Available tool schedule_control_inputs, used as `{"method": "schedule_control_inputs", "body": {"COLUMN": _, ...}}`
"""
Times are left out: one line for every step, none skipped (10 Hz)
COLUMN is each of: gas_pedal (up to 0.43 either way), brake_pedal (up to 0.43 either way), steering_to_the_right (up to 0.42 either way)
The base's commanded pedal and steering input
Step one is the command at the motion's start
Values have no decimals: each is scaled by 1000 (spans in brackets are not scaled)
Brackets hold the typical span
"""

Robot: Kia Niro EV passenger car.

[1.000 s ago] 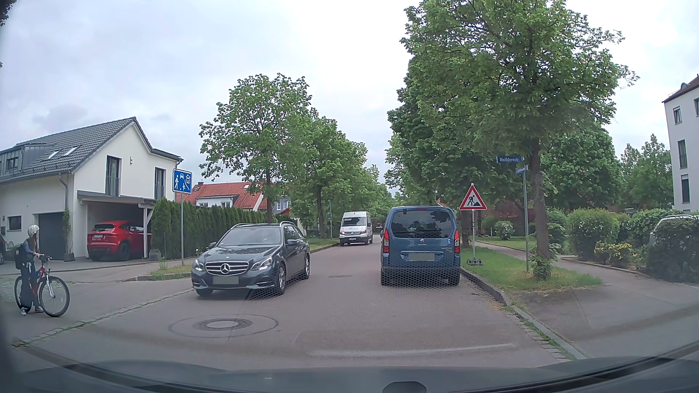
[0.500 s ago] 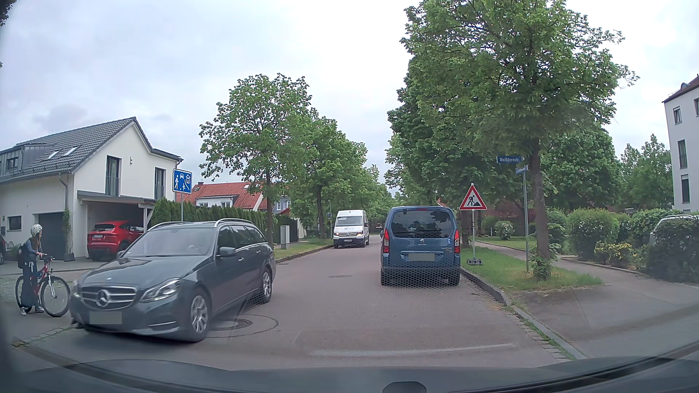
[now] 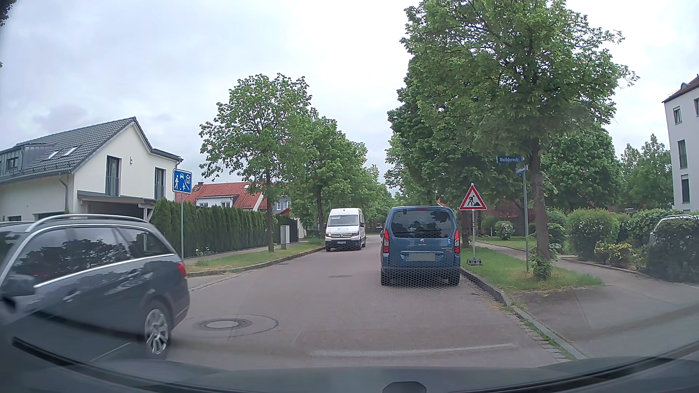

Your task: Follow the waypoints while adhering to traffic rules and regulations

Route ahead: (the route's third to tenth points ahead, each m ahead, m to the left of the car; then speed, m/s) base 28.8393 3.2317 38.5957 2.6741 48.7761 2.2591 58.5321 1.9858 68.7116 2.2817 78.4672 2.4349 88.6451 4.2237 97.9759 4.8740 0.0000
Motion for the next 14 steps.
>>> {"method": "schedule_control_inputs", "body": {"gas_pedal": 0, "brake_pedal": 256, "steering_to_the_right": -3}}
{"method": "schedule_control_inputs", "body": {"gas_pedal": 0, "brake_pedal": 256, "steering_to_the_right": -3}}
{"method": "schedule_control_inputs", "body": {"gas_pedal": 0, "brake_pedal": 256, "steering_to_the_right": -3}}
{"method": "schedule_control_inputs", "body": {"gas_pedal": 0, "brake_pedal": 256, "steering_to_the_right": -3}}
{"method": "schedule_control_inputs", "body": {"gas_pedal": 0, "brake_pedal": 256, "steering_to_the_right": -3}}
{"method": "schedule_control_inputs", "body": {"gas_pedal": 0, "brake_pedal": 256, "steering_to_the_right": -3}}
{"method": "schedule_control_inputs", "body": {"gas_pedal": 0, "brake_pedal": 256, "steering_to_the_right": -3}}
{"method": "schedule_control_inputs", "body": {"gas_pedal": 0, "brake_pedal": 256, "steering_to_the_right": -3}}
{"method": "schedule_control_inputs", "body": {"gas_pedal": 0, "brake_pedal": 256, "steering_to_the_right": -3}}
{"method": "schedule_control_inputs", "body": {"gas_pedal": 0, "brake_pedal": 256, "steering_to_the_right": -3}}
{"method": "schedule_control_inputs", "body": {"gas_pedal": 0, "brake_pedal": 256, "steering_to_the_right": -3}}
{"method": "schedule_control_inputs", "body": {"gas_pedal": 0, "brake_pedal": 256, "steering_to_the_right": -3}}
{"method": "schedule_control_inputs", "body": {"gas_pedal": 0, "brake_pedal": 256, "steering_to_the_right": -3}}
{"method": "schedule_control_inputs", "body": {"gas_pedal": 0, "brake_pedal": 256, "steering_to_the_right": -3}}
